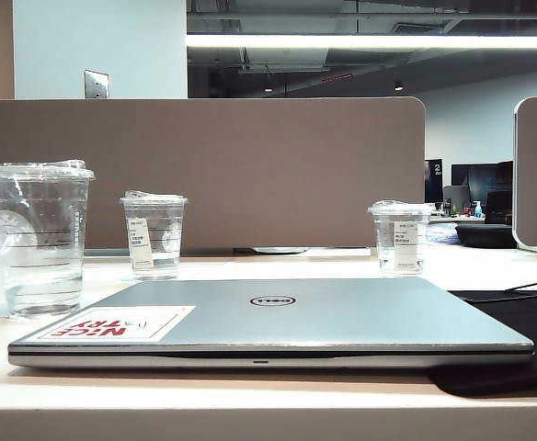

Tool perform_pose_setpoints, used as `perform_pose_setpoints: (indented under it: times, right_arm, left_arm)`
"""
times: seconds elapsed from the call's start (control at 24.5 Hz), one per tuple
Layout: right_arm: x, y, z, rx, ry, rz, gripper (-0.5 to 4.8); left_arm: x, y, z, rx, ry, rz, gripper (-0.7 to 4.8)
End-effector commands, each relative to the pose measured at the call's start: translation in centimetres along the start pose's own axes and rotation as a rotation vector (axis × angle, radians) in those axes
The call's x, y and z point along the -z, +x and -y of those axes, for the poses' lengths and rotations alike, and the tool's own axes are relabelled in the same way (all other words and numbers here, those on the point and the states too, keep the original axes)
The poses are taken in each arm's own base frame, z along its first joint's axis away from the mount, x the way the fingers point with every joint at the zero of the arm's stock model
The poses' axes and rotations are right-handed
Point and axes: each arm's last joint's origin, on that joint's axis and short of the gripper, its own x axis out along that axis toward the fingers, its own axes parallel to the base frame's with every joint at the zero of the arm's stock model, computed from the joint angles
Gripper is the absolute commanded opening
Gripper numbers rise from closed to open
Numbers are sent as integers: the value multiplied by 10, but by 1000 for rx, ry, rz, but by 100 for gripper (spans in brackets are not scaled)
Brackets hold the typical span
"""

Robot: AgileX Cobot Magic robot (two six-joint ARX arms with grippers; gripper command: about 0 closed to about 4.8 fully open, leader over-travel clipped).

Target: Pick up the coffee cup on the middle and place it on the left side of the laptop.

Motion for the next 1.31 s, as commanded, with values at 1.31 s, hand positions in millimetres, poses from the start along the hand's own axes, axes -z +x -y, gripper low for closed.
perform_pose_setpoints:
  times: [1.31]
  right_arm:
    - [-1,0,0,2,-1,15,-5]
  left_arm:
    - [21,3,-10,-197,188,-13,-5]
